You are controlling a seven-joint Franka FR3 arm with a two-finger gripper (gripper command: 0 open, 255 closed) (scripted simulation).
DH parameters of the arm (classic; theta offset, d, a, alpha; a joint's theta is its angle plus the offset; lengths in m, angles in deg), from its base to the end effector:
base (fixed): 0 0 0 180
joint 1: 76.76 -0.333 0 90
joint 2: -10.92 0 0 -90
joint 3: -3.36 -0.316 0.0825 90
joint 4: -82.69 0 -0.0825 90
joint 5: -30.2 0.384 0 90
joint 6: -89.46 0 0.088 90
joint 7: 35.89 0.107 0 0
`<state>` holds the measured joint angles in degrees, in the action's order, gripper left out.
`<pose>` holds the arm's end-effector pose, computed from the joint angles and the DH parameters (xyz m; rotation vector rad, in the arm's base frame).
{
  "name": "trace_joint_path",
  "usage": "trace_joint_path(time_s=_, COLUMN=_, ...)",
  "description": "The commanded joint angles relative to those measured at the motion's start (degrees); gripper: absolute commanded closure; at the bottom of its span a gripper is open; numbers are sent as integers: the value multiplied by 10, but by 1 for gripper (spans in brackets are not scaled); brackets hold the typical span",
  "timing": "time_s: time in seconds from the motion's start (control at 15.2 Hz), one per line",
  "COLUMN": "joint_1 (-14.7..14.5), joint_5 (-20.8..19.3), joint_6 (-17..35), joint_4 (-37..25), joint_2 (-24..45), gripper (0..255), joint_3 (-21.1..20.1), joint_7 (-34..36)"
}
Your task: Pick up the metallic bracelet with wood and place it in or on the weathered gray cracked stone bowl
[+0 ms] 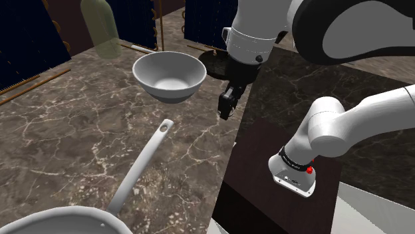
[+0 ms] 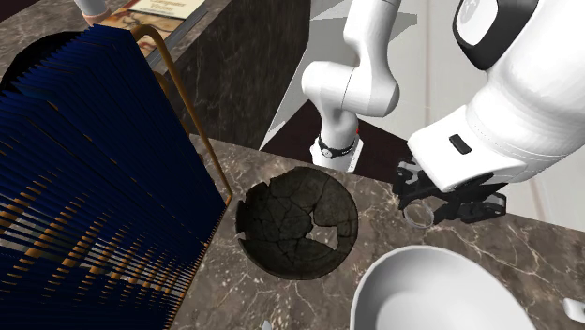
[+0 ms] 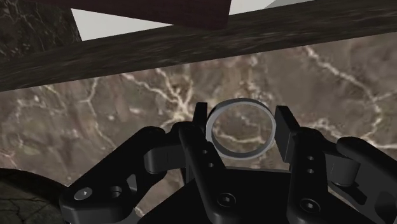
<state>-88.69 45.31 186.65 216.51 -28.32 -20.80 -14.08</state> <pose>0.2623 0.2566 0.5519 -3.1328 -0.2033 -0.0077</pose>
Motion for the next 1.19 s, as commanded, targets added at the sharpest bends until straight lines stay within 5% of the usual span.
trace_joint_path(time_s=0.0, joint_1=0, joint_5=1, joint_6=0, joint_4=2, joint_2=1, gripper=255, joint_3=-1, joint_7=0)
trace_joint_path(time_s=1.12, joint_1=11, joint_5=-20, joint_6=-115, joint_4=-139, joint_2=28, gripper=255, joint_3=18, joint_7=9)
